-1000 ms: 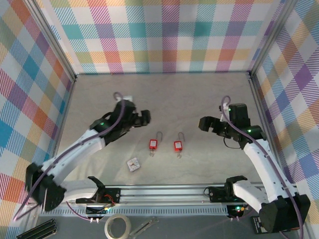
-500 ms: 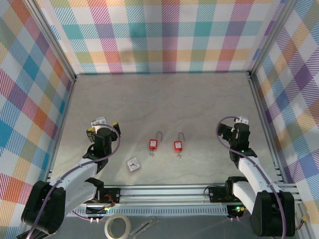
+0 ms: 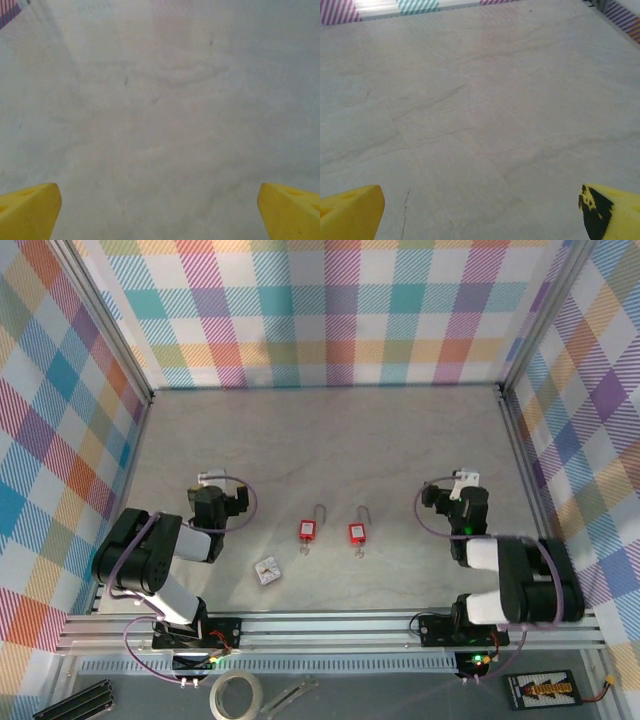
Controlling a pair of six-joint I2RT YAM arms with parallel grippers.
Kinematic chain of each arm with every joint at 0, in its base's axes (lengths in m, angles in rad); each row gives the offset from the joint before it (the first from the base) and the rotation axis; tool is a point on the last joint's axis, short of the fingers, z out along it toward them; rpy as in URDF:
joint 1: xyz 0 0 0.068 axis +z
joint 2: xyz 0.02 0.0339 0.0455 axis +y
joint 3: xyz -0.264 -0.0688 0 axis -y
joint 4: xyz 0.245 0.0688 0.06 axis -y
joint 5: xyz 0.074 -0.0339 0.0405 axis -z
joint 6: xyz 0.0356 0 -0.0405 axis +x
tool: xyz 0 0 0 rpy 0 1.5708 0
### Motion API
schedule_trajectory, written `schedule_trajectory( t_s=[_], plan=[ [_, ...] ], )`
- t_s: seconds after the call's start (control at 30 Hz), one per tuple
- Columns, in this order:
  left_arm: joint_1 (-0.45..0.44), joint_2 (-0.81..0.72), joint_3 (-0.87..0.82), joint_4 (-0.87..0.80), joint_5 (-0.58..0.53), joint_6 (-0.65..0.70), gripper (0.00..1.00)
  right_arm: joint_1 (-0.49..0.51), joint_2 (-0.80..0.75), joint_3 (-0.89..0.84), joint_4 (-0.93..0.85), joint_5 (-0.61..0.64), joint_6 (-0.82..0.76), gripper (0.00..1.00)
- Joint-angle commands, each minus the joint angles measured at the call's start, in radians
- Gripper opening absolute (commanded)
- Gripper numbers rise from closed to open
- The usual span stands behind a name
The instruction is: Unlock with the key
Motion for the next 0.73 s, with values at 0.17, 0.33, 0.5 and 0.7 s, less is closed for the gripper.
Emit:
schedule_trajectory(
  t_s=[0.17, 0.33, 0.5, 0.7],
  plan=[
    [0.083, -0.014, 0.099, -0.103, 0.180, -0.042, 1.00, 0.010, 0.096, 0.142, -0.013, 0.007, -0.008, 0.99],
    [0.083, -0.014, 0.099, -0.100, 0.180, -0.043, 1.00, 0.011, 0.097, 0.140, -0.005, 0.010, -0.009, 0.99],
    [0.082, -0.014, 0.098, -0.101, 0.180, -0.043, 1.00, 0.010, 0.100, 0.145, -0.012, 0.007, -0.008, 0.99],
    [0.083, -0.014, 0.098, -0.099, 0.181, -0.043, 1.00, 0.010, 0.097, 0.140, -0.005, 0.005, -0.010, 0.99]
  ],
)
